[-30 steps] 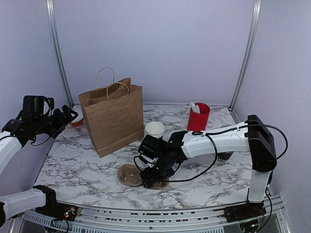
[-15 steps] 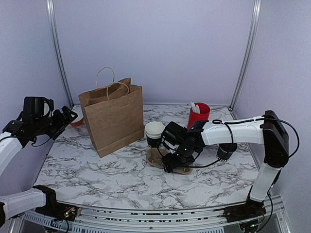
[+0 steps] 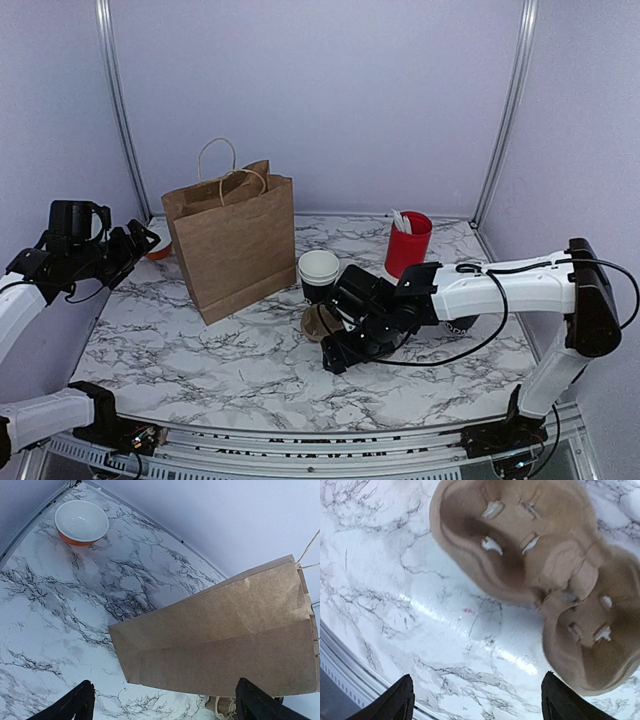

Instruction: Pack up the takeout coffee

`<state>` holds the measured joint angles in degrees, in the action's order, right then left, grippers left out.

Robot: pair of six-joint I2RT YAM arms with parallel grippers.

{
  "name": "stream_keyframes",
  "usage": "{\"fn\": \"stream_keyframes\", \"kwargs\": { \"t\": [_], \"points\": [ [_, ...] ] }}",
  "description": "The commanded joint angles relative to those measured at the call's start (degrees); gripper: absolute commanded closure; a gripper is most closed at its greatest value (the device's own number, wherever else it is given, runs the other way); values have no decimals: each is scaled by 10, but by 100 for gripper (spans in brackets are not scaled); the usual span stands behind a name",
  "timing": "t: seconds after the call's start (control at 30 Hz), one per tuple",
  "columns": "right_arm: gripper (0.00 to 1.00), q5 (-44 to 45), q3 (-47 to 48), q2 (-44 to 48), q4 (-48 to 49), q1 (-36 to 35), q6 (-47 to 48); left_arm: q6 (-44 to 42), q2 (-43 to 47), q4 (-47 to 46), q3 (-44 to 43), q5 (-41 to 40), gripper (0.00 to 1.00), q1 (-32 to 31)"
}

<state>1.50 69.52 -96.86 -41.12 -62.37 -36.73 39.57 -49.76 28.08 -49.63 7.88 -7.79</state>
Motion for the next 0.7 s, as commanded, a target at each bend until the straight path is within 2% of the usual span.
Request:
{"fn": "stream_keyframes", "kwargs": {
  "t": [0.0, 0.17, 0.3, 0.5, 0.67],
  "points": [
    [15, -52, -79, 45, 46, -13, -58, -4, -5, -14, 6, -3, 1, 3],
    [13, -66, -135, 71, 86, 23, -46, -2, -10, -16, 11, -6, 1, 3],
    [13, -70, -142, 75, 114, 87, 0, 3, -12, -20, 11, -6, 1, 3],
    [13, -54, -82, 47, 131, 182, 77, 9, -4, -20, 9, -11, 1, 3],
    [14, -21, -14, 1, 96, 206, 115, 13, 5, -20, 14, -12, 1, 2]
  ]
}}
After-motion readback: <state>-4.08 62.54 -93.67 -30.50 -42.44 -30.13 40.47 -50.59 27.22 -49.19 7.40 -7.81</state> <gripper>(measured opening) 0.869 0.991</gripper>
